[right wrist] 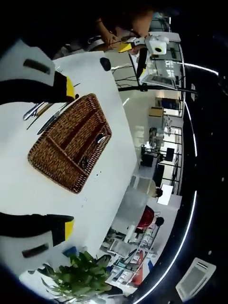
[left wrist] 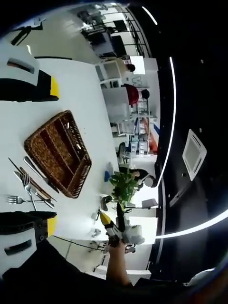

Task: Arrange the knives, forks, and spoons in their matching storage slots by inserting each utensil handle-first until every utensil is classified and aligned in the correct compartment

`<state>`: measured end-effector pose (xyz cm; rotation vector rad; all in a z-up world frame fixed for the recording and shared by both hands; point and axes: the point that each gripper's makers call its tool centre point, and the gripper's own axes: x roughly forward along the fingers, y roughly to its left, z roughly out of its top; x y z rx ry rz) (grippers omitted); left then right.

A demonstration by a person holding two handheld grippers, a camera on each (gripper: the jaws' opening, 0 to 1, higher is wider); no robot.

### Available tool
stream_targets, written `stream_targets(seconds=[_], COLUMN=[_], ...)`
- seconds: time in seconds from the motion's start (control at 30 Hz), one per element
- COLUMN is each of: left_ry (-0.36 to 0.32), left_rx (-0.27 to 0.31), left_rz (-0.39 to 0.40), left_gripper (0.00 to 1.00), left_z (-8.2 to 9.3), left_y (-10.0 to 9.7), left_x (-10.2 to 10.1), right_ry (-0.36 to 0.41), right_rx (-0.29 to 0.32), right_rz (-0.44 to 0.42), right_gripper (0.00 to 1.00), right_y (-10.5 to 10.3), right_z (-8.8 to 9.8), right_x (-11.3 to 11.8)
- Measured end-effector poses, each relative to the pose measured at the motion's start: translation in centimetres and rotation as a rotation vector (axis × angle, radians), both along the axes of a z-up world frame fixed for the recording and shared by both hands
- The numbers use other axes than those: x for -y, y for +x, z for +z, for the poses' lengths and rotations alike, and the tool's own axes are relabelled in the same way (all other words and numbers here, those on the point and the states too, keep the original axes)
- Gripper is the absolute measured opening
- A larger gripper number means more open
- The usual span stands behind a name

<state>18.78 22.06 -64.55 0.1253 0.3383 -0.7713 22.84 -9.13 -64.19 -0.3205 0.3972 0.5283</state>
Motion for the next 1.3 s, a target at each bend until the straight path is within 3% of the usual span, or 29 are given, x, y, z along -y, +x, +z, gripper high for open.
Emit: stream_targets(seconds=[0.37,0.63,1.1,1.3], left_ry=[-0.005,-0.001,0.041,0.034], left_rx=[0.014,0.000,0.003,-0.001], left_rz=[0.023,0.027,0.047,0.046], left_gripper=[1.00,1.00,1.00,1.00], left_z=[0.5,-0.3,-1.1,-1.1], left_y=[0.3,-0.9,-1.0,-1.3], left_x=[-0.5,-0.9,-1.7,-1.4], right_ry=[0.007,-0.004,0.012,-0.026], right_rx=[-0.020,-0.018,-0.067,-0.057], right_rz=[-0.033,-0.043,-0.011,0.021], right_gripper=[0.99,0.99,0.99,0.99], right_y=[-1.5,-2.7,-3.7,-3.5], right_z=[0.2,-0.5,-1.6,-0.5], right_x=[1.8,2.6,1.9,1.0])
